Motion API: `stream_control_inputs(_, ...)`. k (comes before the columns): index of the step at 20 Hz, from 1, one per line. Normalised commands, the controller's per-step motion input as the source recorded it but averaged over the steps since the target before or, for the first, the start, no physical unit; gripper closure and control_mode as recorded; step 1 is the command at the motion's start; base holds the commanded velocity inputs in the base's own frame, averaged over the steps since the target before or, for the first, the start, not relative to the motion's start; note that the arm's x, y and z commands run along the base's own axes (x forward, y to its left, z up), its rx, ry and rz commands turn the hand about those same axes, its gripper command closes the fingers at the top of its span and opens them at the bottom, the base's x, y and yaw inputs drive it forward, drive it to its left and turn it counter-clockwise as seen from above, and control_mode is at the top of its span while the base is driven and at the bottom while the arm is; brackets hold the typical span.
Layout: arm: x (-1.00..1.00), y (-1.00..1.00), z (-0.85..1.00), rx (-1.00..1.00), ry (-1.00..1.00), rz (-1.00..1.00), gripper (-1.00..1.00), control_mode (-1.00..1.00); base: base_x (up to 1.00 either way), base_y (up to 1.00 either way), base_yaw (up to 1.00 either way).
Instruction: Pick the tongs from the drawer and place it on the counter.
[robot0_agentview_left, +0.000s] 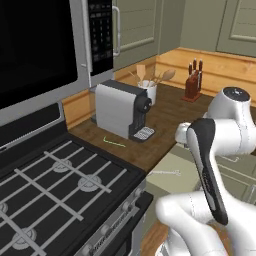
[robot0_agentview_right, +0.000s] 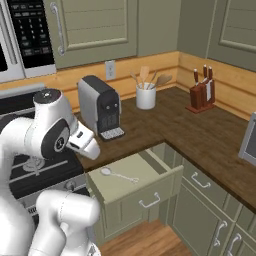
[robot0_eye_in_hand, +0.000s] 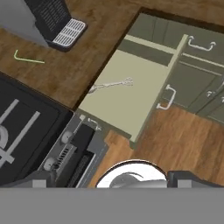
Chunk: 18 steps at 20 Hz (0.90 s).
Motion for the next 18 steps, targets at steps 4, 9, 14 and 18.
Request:
stream_control_inputs(4,0.0,-1.0,-0.53,0.14,0.25,-0.03,-1.0,-1.0,0.0,0.0,0.0)
stream_control_inputs(9,0.1,-0.97,-0.67,0.0,0.24,-0.1,-1.0,-1.0,0.0,0.0,0.0)
stream_control_inputs(14,0.35,-0.73,-0.84,0.0,0.15,-0.15,-1.0,-1.0,0.0,0.0,0.0)
stream_control_inputs(18,0.65,-0.14,-0.55,0.0,0.02,-0.14,-1.0,-1.0,0.0,0.0,0.0)
